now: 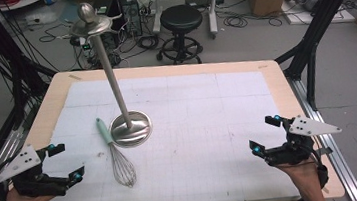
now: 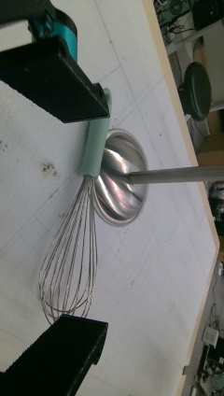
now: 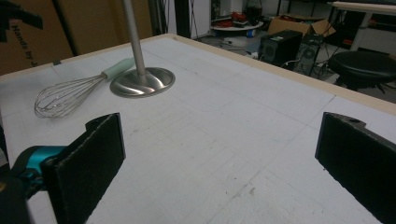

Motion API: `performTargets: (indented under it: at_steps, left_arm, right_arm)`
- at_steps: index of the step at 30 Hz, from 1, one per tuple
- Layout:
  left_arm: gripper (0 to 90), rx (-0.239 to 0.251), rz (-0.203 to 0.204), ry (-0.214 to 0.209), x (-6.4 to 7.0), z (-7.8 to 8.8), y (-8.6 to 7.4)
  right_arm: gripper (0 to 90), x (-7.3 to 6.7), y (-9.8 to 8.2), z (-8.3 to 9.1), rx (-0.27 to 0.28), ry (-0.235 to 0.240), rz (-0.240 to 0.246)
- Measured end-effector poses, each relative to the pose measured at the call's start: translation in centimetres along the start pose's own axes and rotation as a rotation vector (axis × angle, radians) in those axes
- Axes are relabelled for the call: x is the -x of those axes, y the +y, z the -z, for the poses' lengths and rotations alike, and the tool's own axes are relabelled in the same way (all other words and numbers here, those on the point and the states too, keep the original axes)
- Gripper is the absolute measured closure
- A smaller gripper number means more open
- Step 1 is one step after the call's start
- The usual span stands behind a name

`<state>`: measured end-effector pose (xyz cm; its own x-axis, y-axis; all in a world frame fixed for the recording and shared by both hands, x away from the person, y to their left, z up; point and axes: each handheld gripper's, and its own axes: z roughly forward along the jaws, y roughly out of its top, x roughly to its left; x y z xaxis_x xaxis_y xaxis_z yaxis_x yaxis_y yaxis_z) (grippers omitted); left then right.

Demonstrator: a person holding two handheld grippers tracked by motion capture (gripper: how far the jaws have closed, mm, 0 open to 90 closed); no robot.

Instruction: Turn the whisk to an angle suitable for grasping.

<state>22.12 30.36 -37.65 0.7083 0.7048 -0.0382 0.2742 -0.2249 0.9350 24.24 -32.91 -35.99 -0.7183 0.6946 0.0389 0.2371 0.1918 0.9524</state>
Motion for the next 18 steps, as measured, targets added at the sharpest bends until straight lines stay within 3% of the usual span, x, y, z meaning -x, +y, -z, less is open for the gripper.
performTargets:
  at_steps: [9,18]
  left_arm:
    - [1.7,0.007,0.012,-0.022,0.0,0.1,0.3]
    - [1.7,-0.029,-0.042,-0.058,-0.1,-0.7,2.4]
  right_arm:
    - [0.4,-0.1,0.2,0.3,0.007,-0.004,0.005]
    - [0.4,-0.2,0.5,0.0,0.004,0.003,0.013]
